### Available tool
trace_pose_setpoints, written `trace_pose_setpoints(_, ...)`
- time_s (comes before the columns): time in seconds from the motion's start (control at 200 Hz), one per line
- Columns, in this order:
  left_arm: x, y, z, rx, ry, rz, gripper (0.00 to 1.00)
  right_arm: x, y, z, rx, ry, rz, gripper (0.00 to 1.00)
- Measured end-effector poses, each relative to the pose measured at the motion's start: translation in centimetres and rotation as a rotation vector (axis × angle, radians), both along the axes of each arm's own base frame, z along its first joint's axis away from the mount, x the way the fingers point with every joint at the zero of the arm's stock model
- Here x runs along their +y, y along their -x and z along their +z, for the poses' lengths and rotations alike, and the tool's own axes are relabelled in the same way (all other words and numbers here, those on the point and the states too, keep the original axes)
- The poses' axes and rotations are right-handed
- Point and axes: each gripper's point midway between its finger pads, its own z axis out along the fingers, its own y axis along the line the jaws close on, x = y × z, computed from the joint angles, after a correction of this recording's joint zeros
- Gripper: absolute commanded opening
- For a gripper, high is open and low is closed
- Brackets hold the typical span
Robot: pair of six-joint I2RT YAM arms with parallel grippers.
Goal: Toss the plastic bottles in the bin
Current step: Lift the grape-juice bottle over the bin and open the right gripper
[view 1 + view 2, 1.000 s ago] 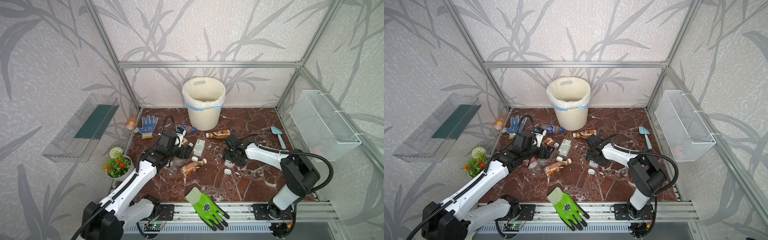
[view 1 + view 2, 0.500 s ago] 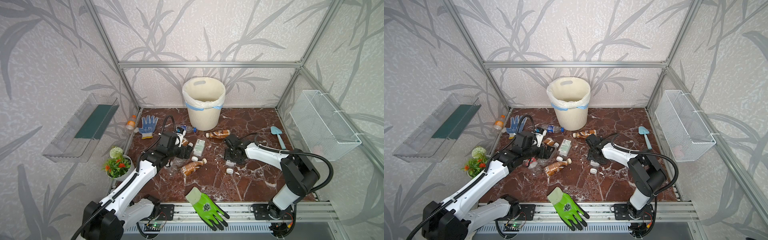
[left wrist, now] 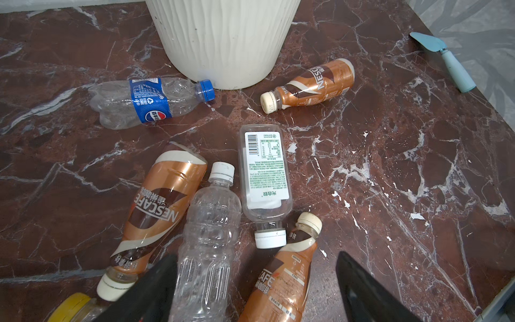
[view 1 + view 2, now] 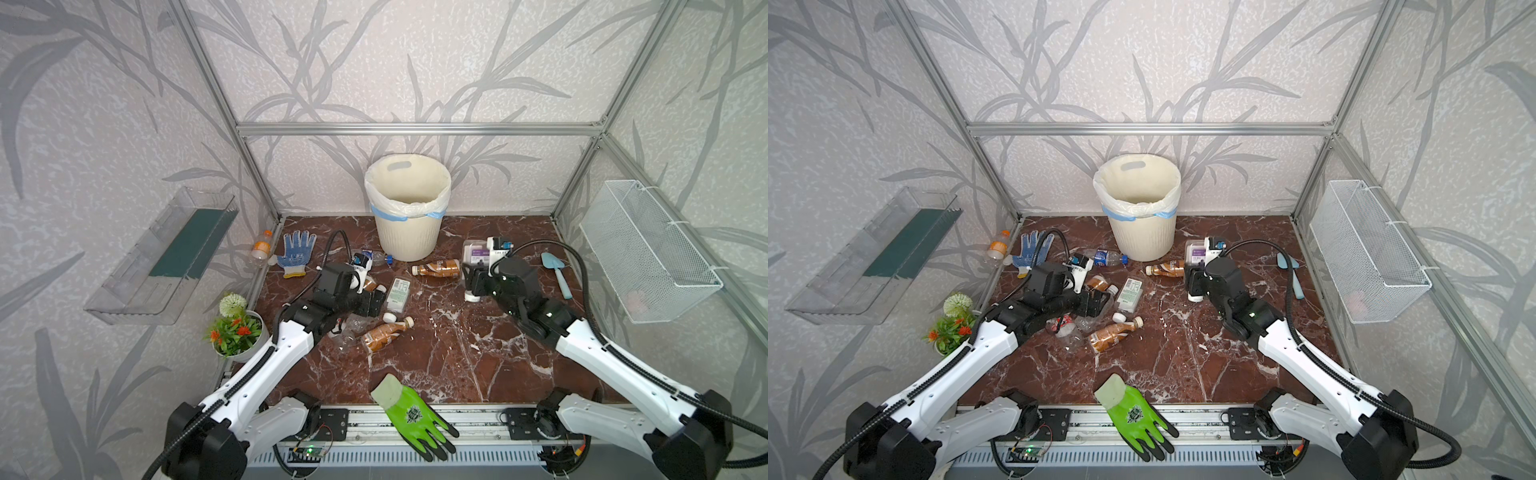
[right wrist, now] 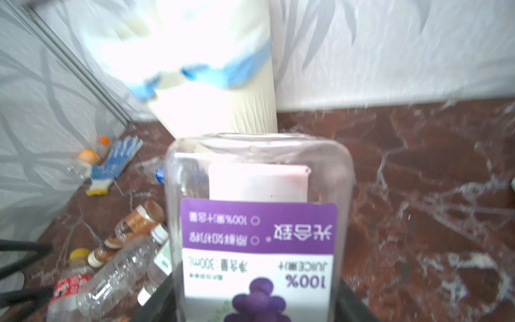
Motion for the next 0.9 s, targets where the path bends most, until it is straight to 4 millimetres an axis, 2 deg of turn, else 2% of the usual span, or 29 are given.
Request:
trace_pose_setpoints(0.125, -0.2, 0.1, -0.1, 0.000, 0.007, -0.009, 0.88, -1.0, 1.2, 7.4, -0.264, -0.031, 0.016, 0.56)
trace_pose_setpoints(0.255, -0.4, 0.2, 0.2, -0.006, 0.019, -0.019, 0.88, -1.6, 2.7, 13.7, -0.485, -0.063, 0.031, 0.56)
trace_pose_setpoints(0.325, -0.4, 0.3, 0.5, -0.015, 0.026, -0.024, 0.88, -1.5, 3.0, 16.9, -0.582, -0.074, 0.037, 0.57)
trace_pose_setpoints(0.39, -0.4, 0.3, 0.9, -0.025, 0.032, -0.026, 0.88, -0.6, 2.4, 20.0, -0.656, -0.087, 0.047, 0.58)
trace_pose_setpoints(0.49, -0.4, 0.6, 1.6, -0.046, 0.043, -0.028, 0.88, 2.2, -0.6, 25.9, -0.732, -0.117, 0.081, 0.61)
trace_pose_setpoints(0.55, -0.3, 0.7, 2.1, -0.063, 0.052, -0.027, 0.88, 5.0, -4.0, 29.8, -0.743, -0.131, 0.113, 0.66)
trace_pose_setpoints(0.585, -0.3, 0.9, 2.3, -0.073, 0.057, -0.026, 0.88, 6.5, -6.3, 31.2, -0.735, -0.130, 0.126, 0.70)
trace_pose_setpoints(0.645, -0.1, 1.2, 2.7, -0.085, 0.069, -0.023, 0.88, 9.3, -10.7, 31.7, -0.682, -0.118, 0.146, 0.80)
trace_pose_setpoints(0.695, 0.0, 1.5, 2.8, -0.087, 0.079, -0.017, 0.88, 11.1, -14.0, 30.4, -0.621, -0.103, 0.158, 0.87)
trace_pose_setpoints(0.74, 0.0, 1.7, 2.9, -0.092, 0.085, -0.014, 0.88, 12.4, -16.7, 27.6, -0.540, -0.063, 0.163, 0.91)
trace_pose_setpoints(0.815, 0.3, 2.1, 3.1, -0.099, 0.097, -0.007, 0.88, 13.8, -19.4, 21.8, -0.379, 0.012, 0.181, 0.95)
trace_pose_setpoints(0.9, 0.4, 2.5, 3.6, -0.113, 0.109, -0.002, 0.88, 14.1, -20.2, 16.4, -0.229, 0.078, 0.199, 0.96)
